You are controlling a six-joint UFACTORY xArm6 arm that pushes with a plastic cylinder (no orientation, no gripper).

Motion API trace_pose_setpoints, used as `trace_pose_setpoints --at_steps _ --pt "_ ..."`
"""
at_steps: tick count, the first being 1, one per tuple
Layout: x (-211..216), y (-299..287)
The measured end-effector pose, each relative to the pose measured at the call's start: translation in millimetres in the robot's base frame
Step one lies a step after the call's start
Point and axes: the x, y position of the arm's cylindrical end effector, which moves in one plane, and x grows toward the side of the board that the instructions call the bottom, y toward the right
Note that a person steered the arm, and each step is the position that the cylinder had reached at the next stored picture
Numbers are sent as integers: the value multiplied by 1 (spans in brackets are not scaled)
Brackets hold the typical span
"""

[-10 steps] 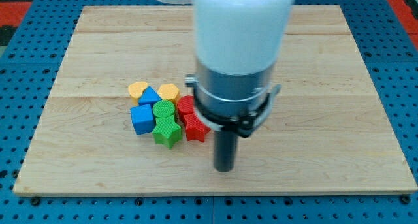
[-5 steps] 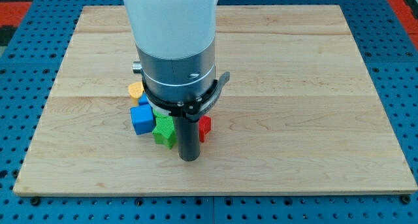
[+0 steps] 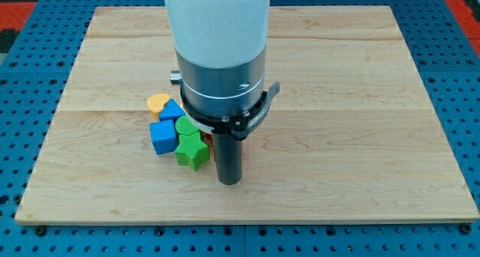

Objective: Move your arm towards the bottom center

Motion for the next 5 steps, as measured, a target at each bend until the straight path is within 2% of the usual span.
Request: trace_pose_setpoints --at_steps 5 --pt "0 49"
